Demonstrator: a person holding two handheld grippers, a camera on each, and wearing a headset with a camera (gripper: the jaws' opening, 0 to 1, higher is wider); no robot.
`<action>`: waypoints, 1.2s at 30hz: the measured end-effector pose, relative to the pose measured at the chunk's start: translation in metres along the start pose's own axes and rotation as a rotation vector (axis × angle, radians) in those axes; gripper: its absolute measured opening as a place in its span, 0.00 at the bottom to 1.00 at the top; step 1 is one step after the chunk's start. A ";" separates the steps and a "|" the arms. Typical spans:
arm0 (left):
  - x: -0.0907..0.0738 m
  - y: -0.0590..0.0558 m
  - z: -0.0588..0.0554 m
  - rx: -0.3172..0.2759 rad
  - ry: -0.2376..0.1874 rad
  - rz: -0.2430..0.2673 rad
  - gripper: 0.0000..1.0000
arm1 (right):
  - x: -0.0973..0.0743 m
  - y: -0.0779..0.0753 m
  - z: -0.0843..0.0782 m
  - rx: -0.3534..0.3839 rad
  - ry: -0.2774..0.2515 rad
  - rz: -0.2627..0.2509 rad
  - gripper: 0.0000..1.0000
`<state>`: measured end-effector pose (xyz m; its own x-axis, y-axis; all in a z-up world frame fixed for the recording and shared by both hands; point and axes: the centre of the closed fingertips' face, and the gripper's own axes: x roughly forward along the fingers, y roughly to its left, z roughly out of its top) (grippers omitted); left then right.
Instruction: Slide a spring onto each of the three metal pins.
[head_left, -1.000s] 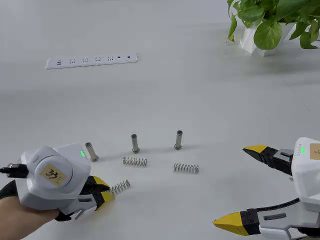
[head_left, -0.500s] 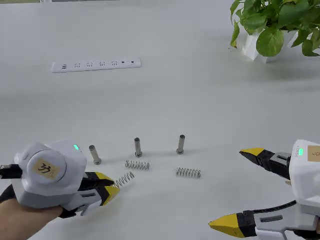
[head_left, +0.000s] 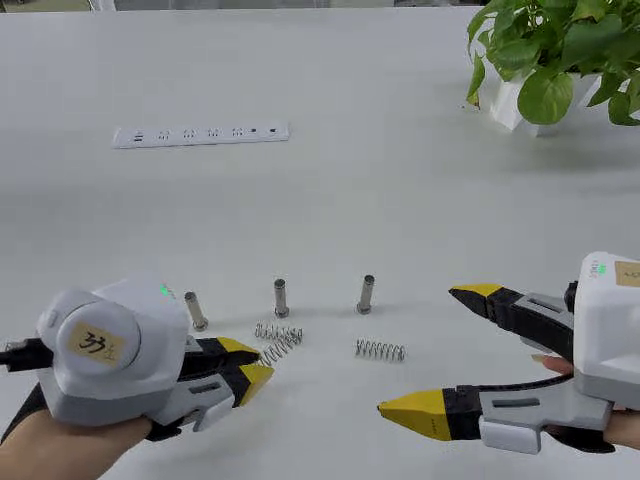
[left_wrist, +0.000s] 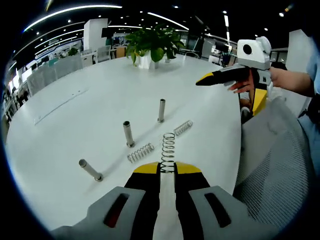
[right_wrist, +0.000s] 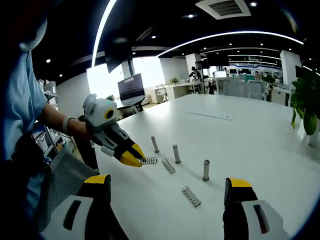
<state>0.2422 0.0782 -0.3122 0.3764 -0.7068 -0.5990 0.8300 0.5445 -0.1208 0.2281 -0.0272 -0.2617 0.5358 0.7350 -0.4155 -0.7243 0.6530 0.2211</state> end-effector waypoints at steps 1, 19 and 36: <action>0.000 -0.001 0.001 -0.001 -0.006 -0.003 0.07 | 0.002 0.001 0.001 0.006 -0.005 0.003 0.93; 0.001 -0.027 0.035 -0.012 -0.140 -0.050 0.07 | 0.026 0.015 0.024 0.266 -0.126 0.079 0.69; 0.001 -0.028 0.039 -0.048 -0.176 -0.041 0.07 | 0.042 0.016 0.021 0.510 -0.178 0.099 0.45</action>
<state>0.2349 0.0443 -0.2790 0.4124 -0.7946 -0.4455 0.8269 0.5317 -0.1829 0.2483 0.0182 -0.2574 0.5733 0.7879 -0.2249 -0.4965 0.5524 0.6696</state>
